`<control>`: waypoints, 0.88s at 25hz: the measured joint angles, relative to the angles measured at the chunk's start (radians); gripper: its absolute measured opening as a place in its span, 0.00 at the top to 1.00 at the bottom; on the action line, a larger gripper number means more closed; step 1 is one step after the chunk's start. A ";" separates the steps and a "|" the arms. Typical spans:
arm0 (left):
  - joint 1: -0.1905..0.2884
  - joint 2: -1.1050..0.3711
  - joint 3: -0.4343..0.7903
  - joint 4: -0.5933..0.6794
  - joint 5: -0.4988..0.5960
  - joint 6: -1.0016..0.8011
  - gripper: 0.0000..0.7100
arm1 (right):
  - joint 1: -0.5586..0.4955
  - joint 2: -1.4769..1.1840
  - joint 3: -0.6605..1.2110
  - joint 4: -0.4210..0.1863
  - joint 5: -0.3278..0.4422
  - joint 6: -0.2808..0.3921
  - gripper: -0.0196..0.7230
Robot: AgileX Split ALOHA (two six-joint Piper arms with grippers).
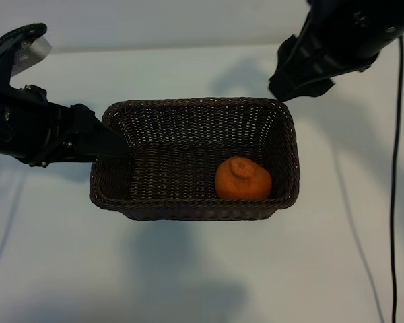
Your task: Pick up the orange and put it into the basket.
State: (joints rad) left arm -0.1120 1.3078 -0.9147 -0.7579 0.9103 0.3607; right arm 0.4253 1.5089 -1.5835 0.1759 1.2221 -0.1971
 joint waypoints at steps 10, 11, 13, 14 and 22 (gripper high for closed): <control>0.000 0.000 0.000 0.000 0.001 0.000 0.20 | -0.104 -0.128 0.008 -0.032 0.001 0.028 0.27; 0.000 0.000 0.000 0.000 0.001 0.000 0.20 | -0.120 -0.144 0.025 -0.031 0.000 0.022 0.27; 0.000 0.000 0.000 0.000 0.001 0.000 0.20 | -0.149 -0.176 0.088 -0.027 -0.001 -0.001 0.27; 0.000 0.000 0.000 0.000 0.001 0.000 0.20 | -0.165 -0.188 0.124 -0.027 -0.002 -0.009 0.27; 0.000 0.000 0.000 0.000 0.007 0.000 0.20 | -0.194 -0.306 0.341 -0.023 -0.052 -0.034 0.27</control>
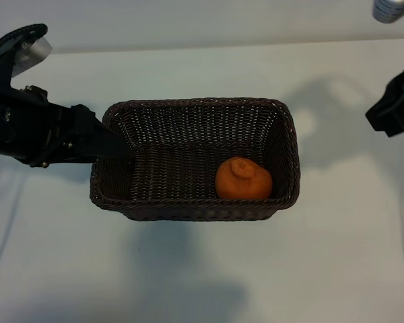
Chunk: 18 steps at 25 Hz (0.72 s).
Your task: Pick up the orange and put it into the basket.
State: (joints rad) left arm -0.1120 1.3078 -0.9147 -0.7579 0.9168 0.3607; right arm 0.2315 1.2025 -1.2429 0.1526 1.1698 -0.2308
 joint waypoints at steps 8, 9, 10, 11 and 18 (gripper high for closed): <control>0.000 0.000 0.000 0.000 0.022 0.003 0.20 | -0.001 -0.026 0.047 0.008 -0.046 0.013 0.27; 0.000 0.000 0.000 0.000 0.024 0.004 0.20 | -0.001 -0.026 0.068 0.015 -0.072 0.014 0.27; 0.000 0.000 0.000 0.000 0.026 0.003 0.20 | -0.001 -0.026 0.088 0.021 -0.103 0.019 0.27; 0.000 0.000 0.000 0.000 0.027 0.003 0.20 | -0.001 -0.026 0.112 0.025 -0.129 0.023 0.27; 0.000 0.000 0.000 0.000 0.035 0.002 0.20 | -0.001 0.026 0.187 0.058 -0.213 0.029 0.27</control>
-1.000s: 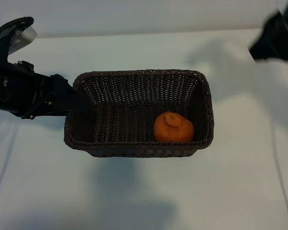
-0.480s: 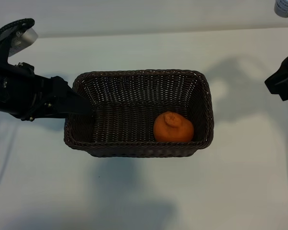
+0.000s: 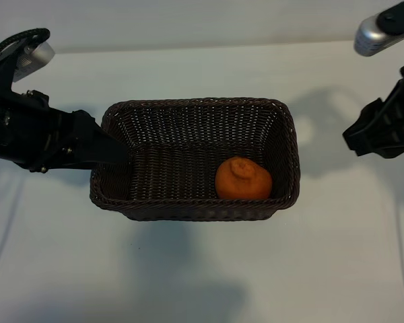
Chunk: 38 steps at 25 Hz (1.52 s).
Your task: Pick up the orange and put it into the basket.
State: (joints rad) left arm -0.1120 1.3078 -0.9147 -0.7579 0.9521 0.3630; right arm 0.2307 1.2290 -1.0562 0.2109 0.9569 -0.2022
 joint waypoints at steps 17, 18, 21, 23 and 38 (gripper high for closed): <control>0.000 0.000 0.000 0.000 0.001 0.004 0.20 | 0.000 0.058 -0.001 0.089 -0.013 -0.017 0.27; 0.000 0.000 0.000 0.000 0.001 0.006 0.20 | 0.000 0.059 -0.007 0.092 -0.003 -0.017 0.27; 0.000 0.000 0.000 0.000 0.001 0.012 0.20 | 0.000 0.059 -0.051 0.103 0.044 -0.017 0.27; 0.000 0.000 0.000 0.000 0.001 0.012 0.20 | 0.000 0.059 -0.087 0.114 0.063 -0.017 0.27; 0.000 0.000 0.000 0.002 0.001 0.046 0.20 | 0.000 0.059 -0.110 0.121 0.080 -0.019 0.27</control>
